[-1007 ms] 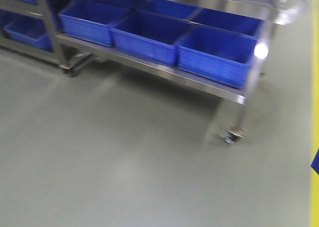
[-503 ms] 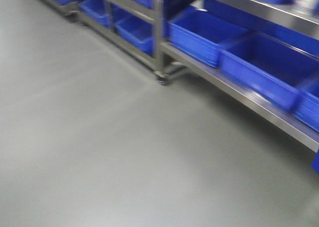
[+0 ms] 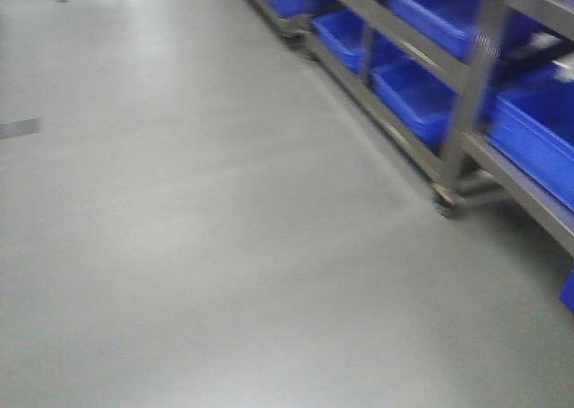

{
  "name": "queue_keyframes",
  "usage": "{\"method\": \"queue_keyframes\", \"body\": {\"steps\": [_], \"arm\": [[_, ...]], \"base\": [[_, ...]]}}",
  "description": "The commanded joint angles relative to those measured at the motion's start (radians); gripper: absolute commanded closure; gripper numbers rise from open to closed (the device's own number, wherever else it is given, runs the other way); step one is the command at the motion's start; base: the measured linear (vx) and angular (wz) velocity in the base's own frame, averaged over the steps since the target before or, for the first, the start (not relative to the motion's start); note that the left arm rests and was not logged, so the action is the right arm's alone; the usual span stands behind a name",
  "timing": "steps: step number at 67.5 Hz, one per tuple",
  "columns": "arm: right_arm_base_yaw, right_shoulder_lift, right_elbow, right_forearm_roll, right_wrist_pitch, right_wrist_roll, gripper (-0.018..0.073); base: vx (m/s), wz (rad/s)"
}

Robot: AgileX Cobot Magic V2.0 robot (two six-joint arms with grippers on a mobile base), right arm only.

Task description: Pour parts from conveyor to right shelf

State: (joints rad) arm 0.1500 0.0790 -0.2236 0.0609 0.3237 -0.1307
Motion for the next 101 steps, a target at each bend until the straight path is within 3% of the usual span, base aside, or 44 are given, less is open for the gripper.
{"method": "queue_keyframes", "body": {"steps": [1, 34, 101], "arm": [[-0.001, 0.012, -0.026, -0.003, -0.080, -0.008, 0.0565], [-0.001, 0.012, -0.026, -0.003, -0.080, -0.008, 0.0565], [-0.001, 0.012, -0.026, -0.003, -0.076, -0.008, 0.0565]], "base": [[0.61, 0.70], [0.64, 0.46], [0.67, 0.08]]}}
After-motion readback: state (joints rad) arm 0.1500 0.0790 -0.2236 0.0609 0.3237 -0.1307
